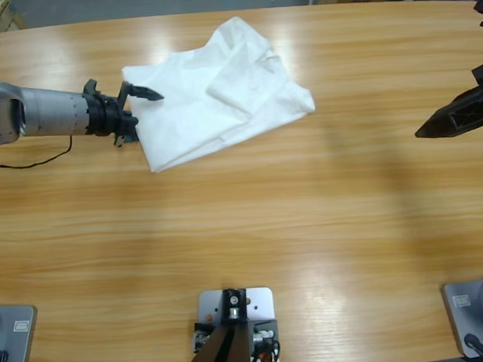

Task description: Fold clothes

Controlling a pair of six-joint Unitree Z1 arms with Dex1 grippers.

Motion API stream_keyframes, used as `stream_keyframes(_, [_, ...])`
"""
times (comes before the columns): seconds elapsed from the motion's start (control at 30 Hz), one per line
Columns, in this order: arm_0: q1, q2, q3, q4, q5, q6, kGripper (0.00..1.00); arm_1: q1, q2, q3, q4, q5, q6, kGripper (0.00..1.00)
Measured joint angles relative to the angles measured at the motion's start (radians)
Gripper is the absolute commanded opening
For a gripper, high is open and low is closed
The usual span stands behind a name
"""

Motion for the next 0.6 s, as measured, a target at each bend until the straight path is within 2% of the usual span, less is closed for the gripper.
stream_keyframes(0.07, [0.000,0.023,-0.002,-0.044,-0.017,-0.006,0.063,0.000,0.000,0.000,0.000,0.000,0.000,1.000])
stream_keyframes(0.1, [0.001,0.033,-0.002,-0.062,-0.022,-0.007,0.000,0.000,0.000,0.000,0.000,0.000,0.000,1.000])
stream_keyframes(0.47, [0.001,0.091,0.011,-0.162,-0.076,-0.007,0.000,0.000,0.000,0.000,0.000,0.000,0.000,1.000])
stream_keyframes(0.6, [0.001,0.091,0.055,-0.214,-0.091,-0.002,0.000,0.000,0.000,0.000,0.000,-0.002,0.003,1.000])
